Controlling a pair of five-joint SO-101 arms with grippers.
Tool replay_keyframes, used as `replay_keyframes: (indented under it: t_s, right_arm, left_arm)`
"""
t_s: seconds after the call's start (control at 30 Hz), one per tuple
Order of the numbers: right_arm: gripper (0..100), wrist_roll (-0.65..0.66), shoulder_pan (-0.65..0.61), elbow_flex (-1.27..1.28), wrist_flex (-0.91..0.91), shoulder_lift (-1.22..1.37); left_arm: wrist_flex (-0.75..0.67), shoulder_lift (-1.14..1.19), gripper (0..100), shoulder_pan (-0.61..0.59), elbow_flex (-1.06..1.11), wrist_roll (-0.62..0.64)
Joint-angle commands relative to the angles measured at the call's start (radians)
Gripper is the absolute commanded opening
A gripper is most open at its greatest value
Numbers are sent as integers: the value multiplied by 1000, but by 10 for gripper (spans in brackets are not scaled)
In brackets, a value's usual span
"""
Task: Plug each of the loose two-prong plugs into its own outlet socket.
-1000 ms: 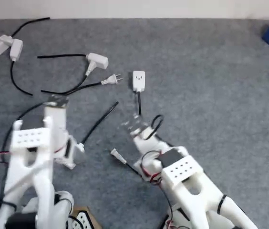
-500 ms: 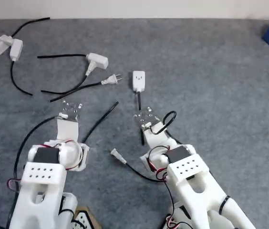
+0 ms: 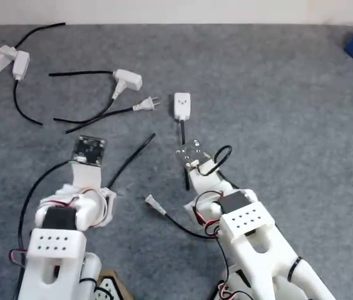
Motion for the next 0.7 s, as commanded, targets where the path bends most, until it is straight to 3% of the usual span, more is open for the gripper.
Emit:
replay_keyframes:
  t_s: [0.0,0.5,0.67]
  right_arm:
    - [297,-5,15,-4,-15,-22]
    - [297,-5,18,-4,-16,-30]
    - [297,-3,25,-4,10,-30]
  left_arm:
    - [-12,-62,280,-42,-2,5]
    - [26,-84,278,-51,-54,5]
    - [61,-142,277,-171,-157,-21]
